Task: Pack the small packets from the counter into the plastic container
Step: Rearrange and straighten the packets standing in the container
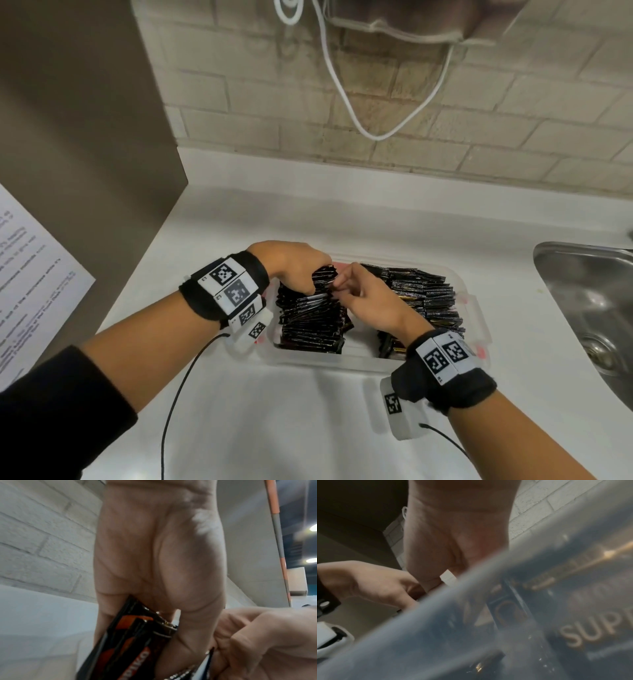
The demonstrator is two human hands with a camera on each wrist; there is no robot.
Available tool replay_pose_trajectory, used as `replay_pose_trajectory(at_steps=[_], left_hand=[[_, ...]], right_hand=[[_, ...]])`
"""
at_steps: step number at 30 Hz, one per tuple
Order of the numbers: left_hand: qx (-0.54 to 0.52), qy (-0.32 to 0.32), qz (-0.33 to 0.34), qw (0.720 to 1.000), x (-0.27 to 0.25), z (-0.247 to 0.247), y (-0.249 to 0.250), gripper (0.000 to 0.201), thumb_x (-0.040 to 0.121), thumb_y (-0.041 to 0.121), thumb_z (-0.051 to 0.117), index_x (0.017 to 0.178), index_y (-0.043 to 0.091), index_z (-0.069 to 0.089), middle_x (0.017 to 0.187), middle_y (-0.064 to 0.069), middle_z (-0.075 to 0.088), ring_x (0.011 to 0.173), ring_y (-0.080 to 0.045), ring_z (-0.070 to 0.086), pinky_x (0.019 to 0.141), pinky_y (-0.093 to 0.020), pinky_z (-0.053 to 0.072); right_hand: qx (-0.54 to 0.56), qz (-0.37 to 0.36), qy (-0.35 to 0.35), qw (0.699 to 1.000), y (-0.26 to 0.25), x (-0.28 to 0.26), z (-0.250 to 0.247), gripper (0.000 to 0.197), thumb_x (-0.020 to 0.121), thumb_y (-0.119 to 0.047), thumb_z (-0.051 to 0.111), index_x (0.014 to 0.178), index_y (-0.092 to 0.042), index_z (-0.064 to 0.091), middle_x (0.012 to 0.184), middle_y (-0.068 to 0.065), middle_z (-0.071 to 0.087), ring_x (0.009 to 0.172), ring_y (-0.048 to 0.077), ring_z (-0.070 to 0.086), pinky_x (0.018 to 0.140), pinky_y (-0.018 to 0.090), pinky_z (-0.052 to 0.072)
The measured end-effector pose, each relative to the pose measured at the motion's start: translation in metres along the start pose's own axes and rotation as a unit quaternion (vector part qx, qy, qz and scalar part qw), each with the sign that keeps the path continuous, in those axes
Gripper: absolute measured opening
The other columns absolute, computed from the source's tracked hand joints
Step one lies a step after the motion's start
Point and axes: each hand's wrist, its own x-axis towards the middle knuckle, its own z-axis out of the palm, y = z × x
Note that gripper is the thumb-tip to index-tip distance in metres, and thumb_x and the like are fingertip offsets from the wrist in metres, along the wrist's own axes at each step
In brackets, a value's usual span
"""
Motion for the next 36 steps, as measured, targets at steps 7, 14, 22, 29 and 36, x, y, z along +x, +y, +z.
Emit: replay_pose_trajectory(at_steps=[7, 14, 22, 29, 36], left_hand=[[0.000, 0.069, 0.022, 0.997, -0.008, -0.012, -0.001, 0.018, 0.090, 0.013, 0.057, 0.100, 0.022, 0.044, 0.079, 0.006, 0.049, 0.076, -0.022, 0.053, 0.056, -0.031, 0.035], [-0.183, 0.113, 0.050, 0.975, -0.017, -0.037, 0.006, 0.022, 0.091, 0.007, 0.059, 0.110, 0.013, 0.050, 0.099, -0.010, 0.069, 0.087, -0.031, 0.070, 0.071, -0.044, 0.059], [-0.436, 0.173, 0.086, 0.879, -0.019, -0.035, 0.034, 0.030, 0.099, -0.001, 0.051, 0.126, 0.010, 0.045, 0.110, -0.017, 0.066, 0.084, -0.019, 0.071, 0.067, -0.040, 0.059], [-0.521, 0.202, 0.127, 0.819, -0.020, -0.021, 0.064, 0.043, 0.087, -0.004, 0.069, 0.123, 0.013, 0.057, 0.112, -0.013, 0.068, 0.099, -0.024, 0.069, 0.081, -0.040, 0.059], [-0.622, 0.224, 0.106, 0.743, -0.019, -0.006, 0.094, 0.020, 0.100, 0.021, 0.057, 0.119, 0.024, 0.064, 0.102, -0.002, 0.075, 0.092, -0.023, 0.073, 0.062, -0.031, 0.059]], right_hand=[[0.010, 0.017, -0.014, 1.000, -0.004, 0.003, -0.001, 0.022, 0.092, -0.002, 0.055, 0.096, -0.023, 0.057, 0.113, 0.014, 0.063, 0.108, 0.032, 0.062, 0.097, 0.048, 0.051], [0.007, 0.028, -0.012, 1.000, -0.011, -0.006, -0.012, 0.023, 0.093, 0.001, 0.050, 0.095, -0.019, 0.060, 0.108, 0.027, 0.066, 0.103, 0.040, 0.065, 0.097, 0.057, 0.049], [0.030, -0.078, 0.145, 0.986, -0.031, -0.031, -0.042, 0.059, 0.091, -0.020, 0.066, 0.140, -0.029, 0.034, 0.134, -0.002, 0.051, 0.097, 0.004, 0.066, 0.076, 0.017, 0.054], [0.097, -0.173, 0.265, 0.944, -0.031, -0.053, -0.054, 0.036, 0.091, -0.018, 0.071, 0.124, -0.018, 0.057, 0.110, 0.002, 0.066, 0.072, 0.010, 0.064, 0.071, 0.040, 0.061], [0.201, -0.145, 0.283, 0.927, -0.017, -0.070, -0.069, 0.030, 0.088, -0.009, 0.072, 0.114, -0.004, 0.058, 0.108, 0.009, 0.068, 0.071, 0.017, 0.060, 0.063, 0.032, 0.056]])
